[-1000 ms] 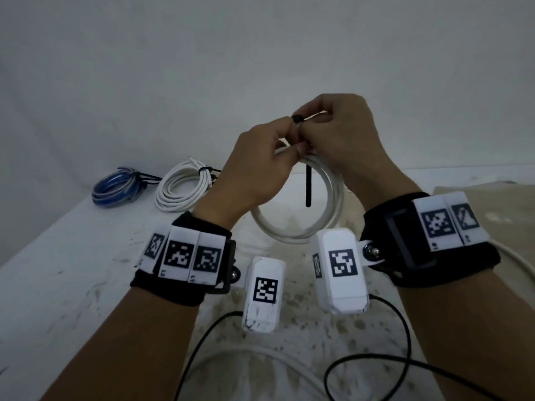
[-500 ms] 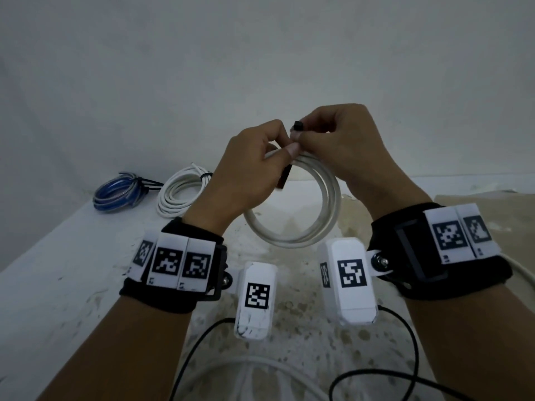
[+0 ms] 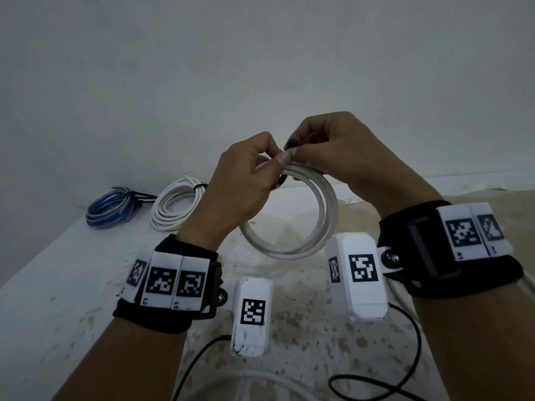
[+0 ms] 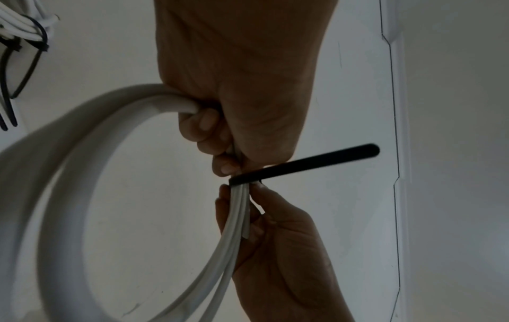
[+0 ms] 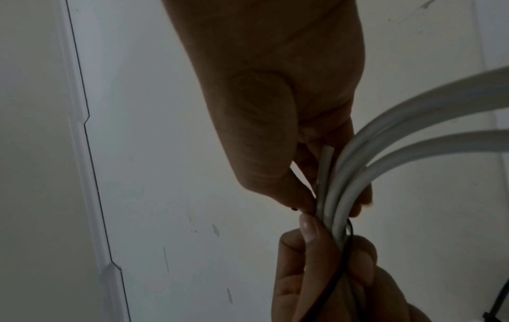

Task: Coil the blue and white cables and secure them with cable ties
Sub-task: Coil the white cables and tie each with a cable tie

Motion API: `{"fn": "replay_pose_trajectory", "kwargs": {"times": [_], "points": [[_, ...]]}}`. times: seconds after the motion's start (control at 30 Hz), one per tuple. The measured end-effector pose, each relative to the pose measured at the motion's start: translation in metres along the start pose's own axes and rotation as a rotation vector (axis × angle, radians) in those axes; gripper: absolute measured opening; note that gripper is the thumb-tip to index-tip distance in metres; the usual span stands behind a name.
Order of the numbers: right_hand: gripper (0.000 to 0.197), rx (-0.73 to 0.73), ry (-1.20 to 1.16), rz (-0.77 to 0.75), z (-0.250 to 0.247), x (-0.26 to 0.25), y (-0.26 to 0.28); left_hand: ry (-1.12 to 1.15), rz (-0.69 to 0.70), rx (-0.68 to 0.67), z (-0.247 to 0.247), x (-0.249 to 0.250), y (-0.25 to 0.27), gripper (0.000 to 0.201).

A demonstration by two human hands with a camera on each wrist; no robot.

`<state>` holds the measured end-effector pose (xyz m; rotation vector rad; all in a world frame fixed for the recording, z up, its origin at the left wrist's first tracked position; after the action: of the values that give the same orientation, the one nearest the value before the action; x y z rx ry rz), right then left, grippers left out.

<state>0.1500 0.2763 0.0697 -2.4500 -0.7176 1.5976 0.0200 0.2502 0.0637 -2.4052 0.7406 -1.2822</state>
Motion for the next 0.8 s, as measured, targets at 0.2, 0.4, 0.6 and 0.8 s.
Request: {"fn": "replay_pose_trajectory", "kwargs": {"times": [0.2, 0.4, 0.6, 0.8], "points": [[0.004, -0.099, 0.012, 0.016, 0.005, -0.001, 0.003, -0.050, -0.012, 0.011, -0.001, -0.001, 0.001, 0.021], [0.019, -0.162, -0.032, -0.046, 0.008, -0.006, 0.005, -0.057, -0.048, 0.057, -0.007, -0.004, 0.002, 0.021], [0.010, -0.050, -0.124, -0.084, 0.004, -0.006, 0.004, -0.042, -0.066, 0.084, -0.005, -0.004, 0.002, 0.012], [0.005, 0.006, -0.085, -0.104, 0.002, -0.004, 0.002, -0.070, -0.051, 0.008, -0.002, 0.000, 0.001, 0.026]]}}
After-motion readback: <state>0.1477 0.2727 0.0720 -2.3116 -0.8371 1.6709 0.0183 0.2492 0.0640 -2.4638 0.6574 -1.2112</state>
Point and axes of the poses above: each hand's wrist, its own y-axis away from the middle knuckle, its own z-axis out of the palm, x = y × z, the point moved 10 cm from there along -y, towards the middle knuckle, and after that the axes turned 8 degrees about -x, right-handed, at the moved point
